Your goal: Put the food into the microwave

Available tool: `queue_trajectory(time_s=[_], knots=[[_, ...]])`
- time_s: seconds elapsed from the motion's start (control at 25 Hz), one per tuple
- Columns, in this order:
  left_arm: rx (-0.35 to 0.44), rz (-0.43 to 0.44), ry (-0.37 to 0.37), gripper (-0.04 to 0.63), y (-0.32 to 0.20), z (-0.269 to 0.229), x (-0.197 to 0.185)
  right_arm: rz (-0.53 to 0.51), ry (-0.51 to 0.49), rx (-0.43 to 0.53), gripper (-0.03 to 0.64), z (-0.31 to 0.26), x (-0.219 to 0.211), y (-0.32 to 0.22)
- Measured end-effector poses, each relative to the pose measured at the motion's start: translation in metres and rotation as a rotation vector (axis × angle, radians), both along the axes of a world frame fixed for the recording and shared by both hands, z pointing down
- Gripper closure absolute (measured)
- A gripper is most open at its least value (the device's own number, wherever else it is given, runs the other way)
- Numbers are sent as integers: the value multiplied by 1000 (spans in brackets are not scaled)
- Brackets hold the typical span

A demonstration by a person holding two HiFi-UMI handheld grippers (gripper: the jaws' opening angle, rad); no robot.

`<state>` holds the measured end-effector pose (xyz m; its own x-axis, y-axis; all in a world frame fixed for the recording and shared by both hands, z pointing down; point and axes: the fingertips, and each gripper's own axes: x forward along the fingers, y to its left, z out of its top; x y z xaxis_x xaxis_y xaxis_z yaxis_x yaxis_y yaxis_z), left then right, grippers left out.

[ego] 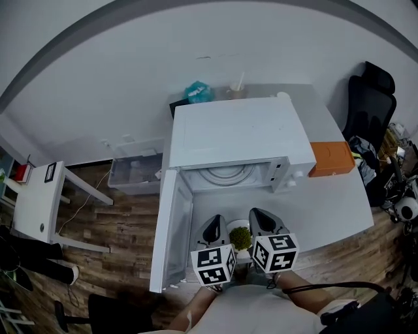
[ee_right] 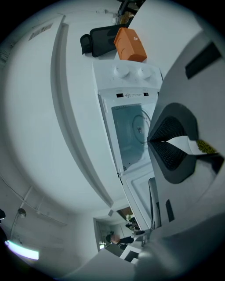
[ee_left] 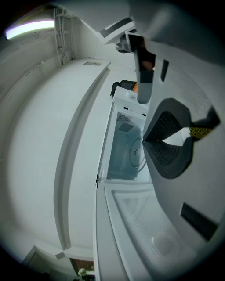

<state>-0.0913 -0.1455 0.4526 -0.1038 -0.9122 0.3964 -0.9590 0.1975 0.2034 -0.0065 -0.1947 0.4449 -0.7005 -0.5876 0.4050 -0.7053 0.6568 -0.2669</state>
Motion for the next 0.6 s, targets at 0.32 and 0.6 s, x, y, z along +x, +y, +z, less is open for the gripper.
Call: queue_trajectory(time_s=[0.32, 0.6], knots=[[-22, -38, 13, 595, 0, 10, 7, -40, 15, -15, 600, 7, 6, -5], [-48, -59, 18, 595, 3, 24, 10, -26, 14, -39, 598, 20, 18, -13]])
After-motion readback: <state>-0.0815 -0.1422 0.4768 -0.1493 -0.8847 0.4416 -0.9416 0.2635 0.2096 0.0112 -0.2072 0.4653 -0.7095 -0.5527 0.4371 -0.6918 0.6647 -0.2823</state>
